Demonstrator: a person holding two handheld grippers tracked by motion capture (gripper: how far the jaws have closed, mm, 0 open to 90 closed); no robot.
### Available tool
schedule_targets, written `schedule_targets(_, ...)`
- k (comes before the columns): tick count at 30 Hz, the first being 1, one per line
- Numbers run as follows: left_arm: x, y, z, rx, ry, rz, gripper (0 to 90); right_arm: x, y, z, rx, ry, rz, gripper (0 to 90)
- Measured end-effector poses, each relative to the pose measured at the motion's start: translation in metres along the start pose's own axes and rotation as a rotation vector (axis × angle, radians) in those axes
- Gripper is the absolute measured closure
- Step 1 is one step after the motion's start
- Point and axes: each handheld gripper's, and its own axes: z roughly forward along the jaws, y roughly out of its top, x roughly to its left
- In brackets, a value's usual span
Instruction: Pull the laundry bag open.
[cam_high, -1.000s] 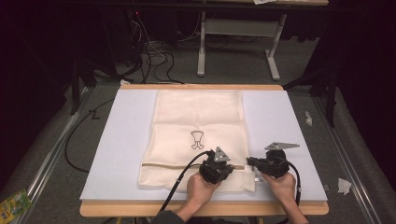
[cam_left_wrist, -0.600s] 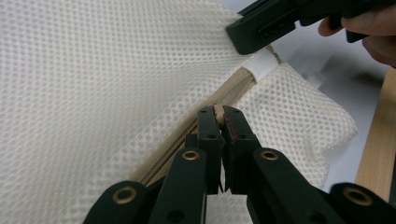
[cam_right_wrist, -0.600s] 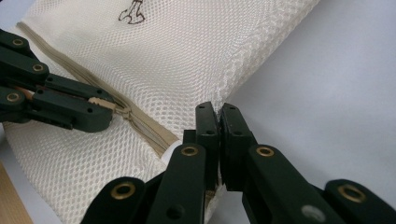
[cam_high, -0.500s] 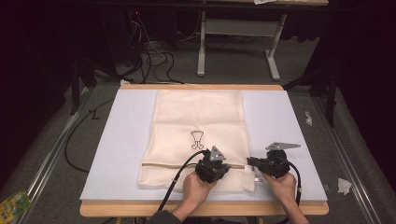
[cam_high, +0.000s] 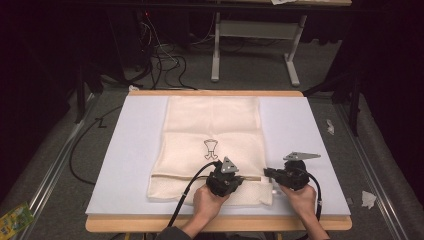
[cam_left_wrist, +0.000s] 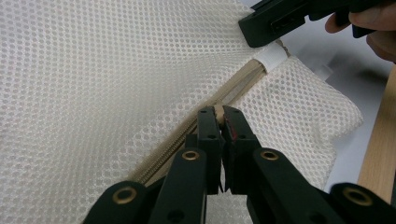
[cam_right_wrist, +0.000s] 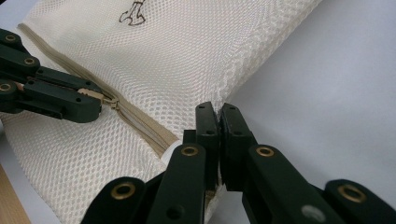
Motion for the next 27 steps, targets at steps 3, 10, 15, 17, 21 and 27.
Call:
schedule_targets(3, 0.0, -0.001, 0.0, -0.001, -0.004, -0.004, 87.1, 0.0, 0.0, 0.0, 0.0, 0.001, 0.001, 88.8)
schedule_targets(10, 0.01, -0.006, -0.01, -0.006, 0.0, -0.03, 87.1, -0.003, 0.0, -0.002, -0.009, 0.004, 0.016, 88.8)
schedule_targets(15, 0.009, -0.007, -0.011, -0.01, 0.002, -0.022, 87.1, -0.002, 0.001, -0.002, -0.011, -0.001, 0.013, 88.8)
schedule_targets(17, 0.01, -0.008, -0.014, -0.01, 0.019, -0.021, 87.1, -0.003, 0.0, -0.002, -0.011, -0.009, 0.01, 88.8)
schedule_targets(21, 0.018, -0.016, -0.023, -0.013, 0.025, -0.044, 87.1, -0.004, 0.001, -0.002, -0.009, -0.003, 0.022, 88.8)
schedule_targets(27, 0.027, -0.023, -0.032, -0.026, 0.029, -0.078, 87.1, -0.003, 0.001, 0.0, -0.006, -0.007, 0.015, 88.8)
